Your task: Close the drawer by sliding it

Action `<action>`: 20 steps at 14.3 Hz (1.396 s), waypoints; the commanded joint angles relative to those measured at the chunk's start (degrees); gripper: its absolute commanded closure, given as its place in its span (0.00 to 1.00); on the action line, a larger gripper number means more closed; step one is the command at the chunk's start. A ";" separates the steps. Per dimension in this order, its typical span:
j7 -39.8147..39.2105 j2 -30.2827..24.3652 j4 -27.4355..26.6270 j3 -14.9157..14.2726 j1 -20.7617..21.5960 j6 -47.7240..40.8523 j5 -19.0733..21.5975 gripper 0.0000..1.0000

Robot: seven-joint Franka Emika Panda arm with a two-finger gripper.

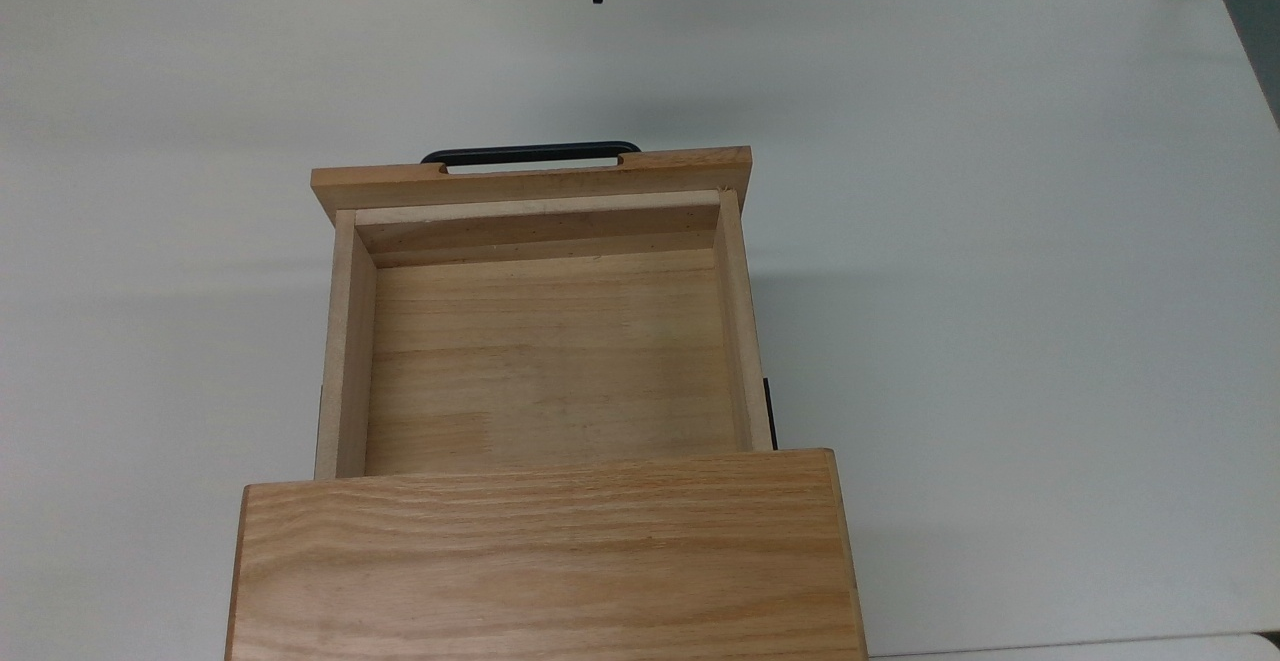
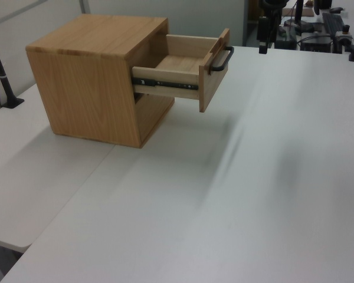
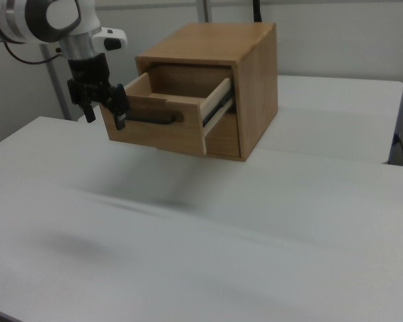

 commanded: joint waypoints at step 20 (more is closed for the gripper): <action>-8.84 2.13 0.13 -0.10 0.51 1.35 0.88 1.00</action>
